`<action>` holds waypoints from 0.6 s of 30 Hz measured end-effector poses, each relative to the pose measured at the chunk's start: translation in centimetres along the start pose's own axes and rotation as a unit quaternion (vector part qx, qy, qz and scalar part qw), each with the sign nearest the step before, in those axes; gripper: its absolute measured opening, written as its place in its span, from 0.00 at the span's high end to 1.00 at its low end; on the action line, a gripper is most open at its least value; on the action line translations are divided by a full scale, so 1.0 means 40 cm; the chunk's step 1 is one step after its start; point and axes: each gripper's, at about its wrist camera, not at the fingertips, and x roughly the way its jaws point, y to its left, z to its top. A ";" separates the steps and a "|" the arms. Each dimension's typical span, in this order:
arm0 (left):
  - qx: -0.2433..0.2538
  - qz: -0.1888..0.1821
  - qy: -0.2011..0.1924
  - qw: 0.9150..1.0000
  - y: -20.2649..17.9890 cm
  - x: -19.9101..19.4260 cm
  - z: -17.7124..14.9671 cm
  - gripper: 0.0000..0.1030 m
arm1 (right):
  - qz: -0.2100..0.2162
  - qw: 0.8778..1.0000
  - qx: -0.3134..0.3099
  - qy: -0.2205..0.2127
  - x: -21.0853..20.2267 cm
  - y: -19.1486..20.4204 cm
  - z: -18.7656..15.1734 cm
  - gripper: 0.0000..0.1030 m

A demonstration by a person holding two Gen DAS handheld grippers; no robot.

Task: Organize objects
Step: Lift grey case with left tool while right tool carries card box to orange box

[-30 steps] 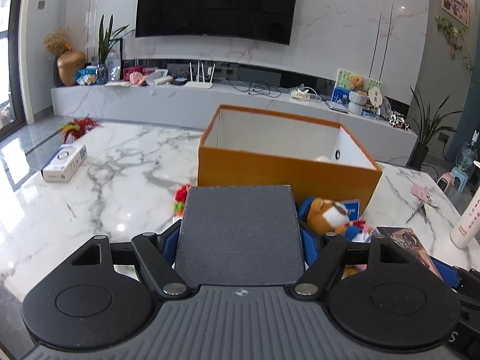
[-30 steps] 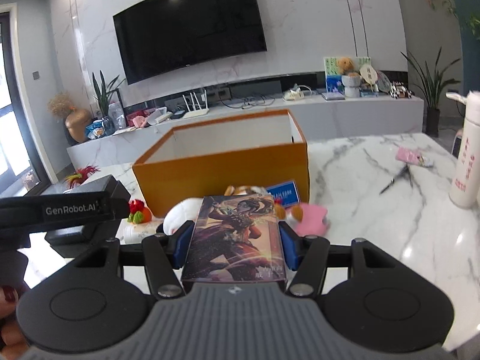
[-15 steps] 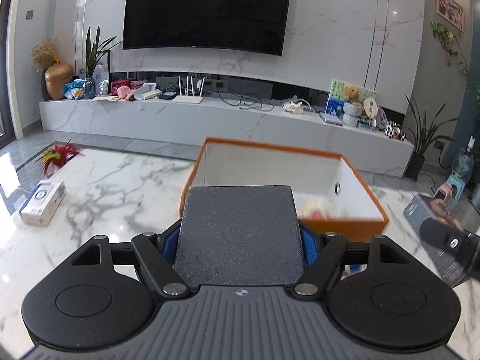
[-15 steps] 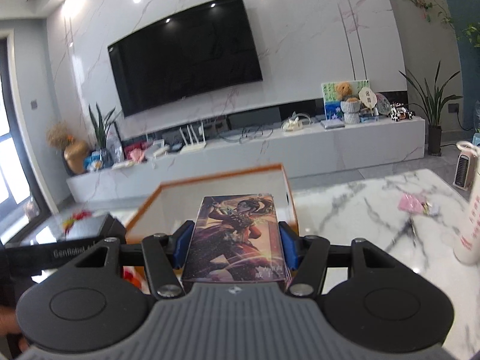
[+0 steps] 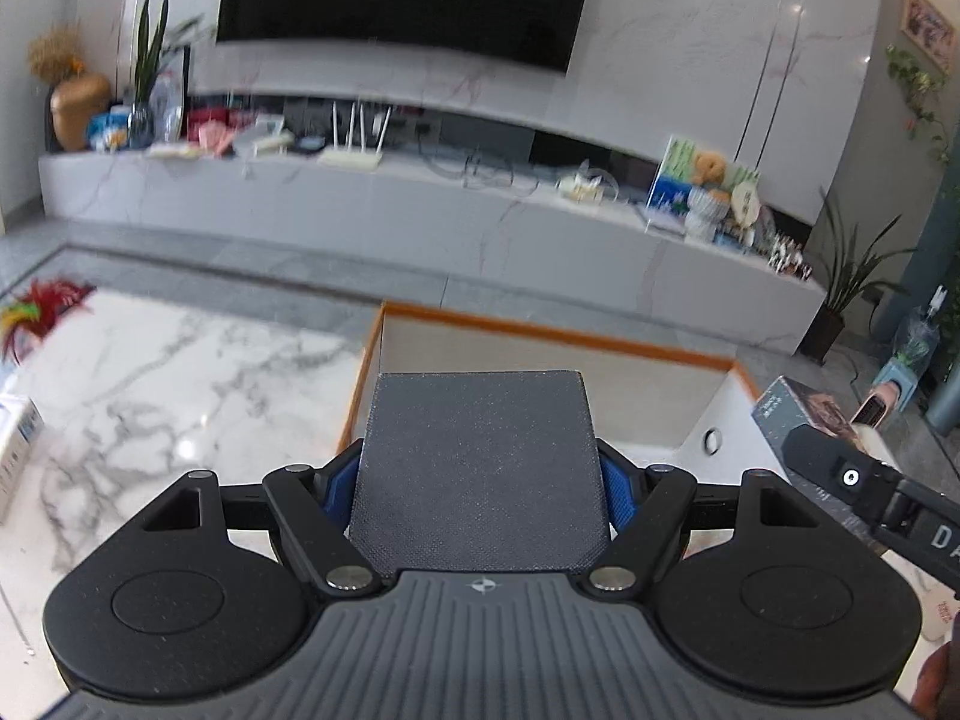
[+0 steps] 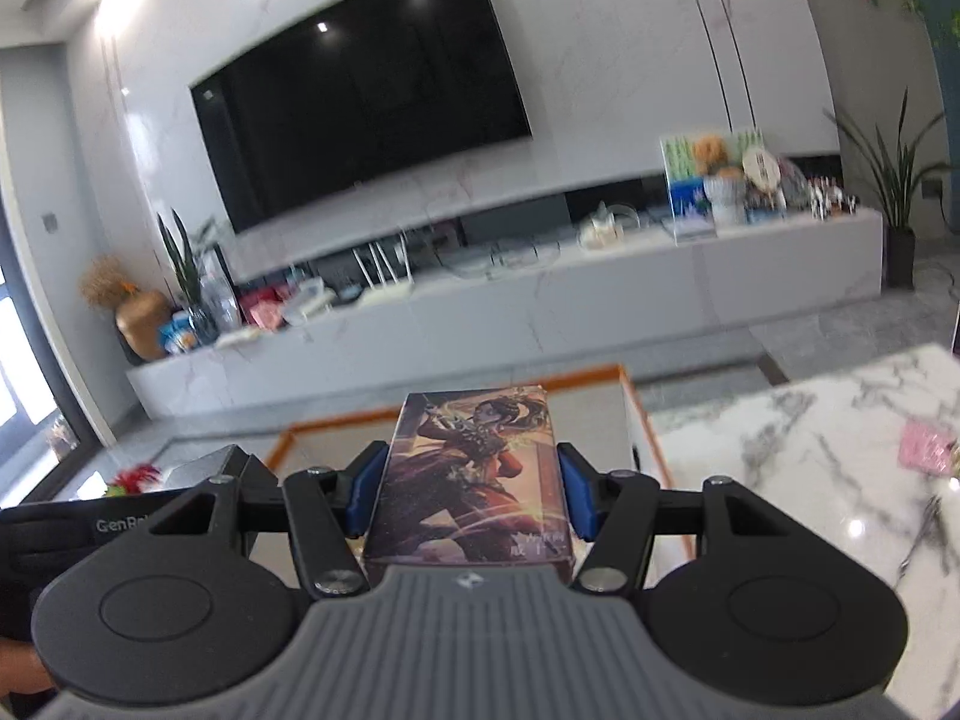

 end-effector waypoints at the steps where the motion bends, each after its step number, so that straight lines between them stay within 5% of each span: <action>1: 0.001 0.004 0.008 1.000 0.002 0.018 -0.002 0.15 | -0.003 1.000 0.002 0.009 0.022 -0.003 -0.007 0.41; 18: 0.019 0.051 0.049 0.997 -0.037 0.140 -0.030 0.15 | -0.025 0.996 -0.037 0.076 0.167 -0.025 -0.069 0.41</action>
